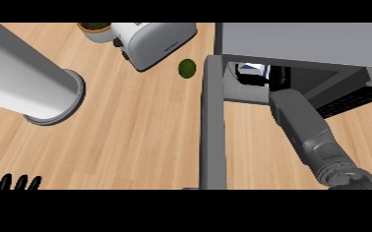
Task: Pick up the milk, place it into the microwave and close the microwave
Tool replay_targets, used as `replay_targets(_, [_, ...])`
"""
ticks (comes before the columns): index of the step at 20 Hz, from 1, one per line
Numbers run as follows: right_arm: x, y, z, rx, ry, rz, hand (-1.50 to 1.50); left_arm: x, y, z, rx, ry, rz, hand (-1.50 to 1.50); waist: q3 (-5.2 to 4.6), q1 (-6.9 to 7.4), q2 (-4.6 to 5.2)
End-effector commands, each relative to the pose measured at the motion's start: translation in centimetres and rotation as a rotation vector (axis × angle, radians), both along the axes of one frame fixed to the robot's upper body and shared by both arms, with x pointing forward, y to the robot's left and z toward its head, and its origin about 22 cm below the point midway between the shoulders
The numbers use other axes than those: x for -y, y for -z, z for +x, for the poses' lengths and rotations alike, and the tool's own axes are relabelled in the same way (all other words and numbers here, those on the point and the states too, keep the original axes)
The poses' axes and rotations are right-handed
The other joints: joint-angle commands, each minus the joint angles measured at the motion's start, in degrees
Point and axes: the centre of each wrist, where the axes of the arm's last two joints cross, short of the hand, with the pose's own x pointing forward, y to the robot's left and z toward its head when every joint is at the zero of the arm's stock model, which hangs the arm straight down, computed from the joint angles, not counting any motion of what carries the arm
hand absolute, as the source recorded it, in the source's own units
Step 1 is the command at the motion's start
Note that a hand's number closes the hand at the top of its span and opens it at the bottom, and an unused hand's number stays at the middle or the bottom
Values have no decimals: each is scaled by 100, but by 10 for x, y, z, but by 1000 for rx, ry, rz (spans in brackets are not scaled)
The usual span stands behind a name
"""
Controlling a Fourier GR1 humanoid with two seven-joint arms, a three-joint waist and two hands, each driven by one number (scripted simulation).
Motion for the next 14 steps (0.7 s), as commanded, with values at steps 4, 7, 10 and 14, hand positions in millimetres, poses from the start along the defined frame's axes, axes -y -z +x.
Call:
replay_targets(4, [-16,-15,11,99,38,61,150,3,3,7,1,3,-4,-150,12,63,36])
replay_targets(7, [-3,-27,17,155,60,15,150,1,0,2,1,13,5,-150,10,138,38])
replay_targets(10, [7,-35,21,180,128,-73,150,-13,4,0,-20,8,19,-150,-5,151,45])
replay_targets(14, [10,-35,21,194,246,-131,150,-8,8,6,-20,28,5,-150,-2,214,106])
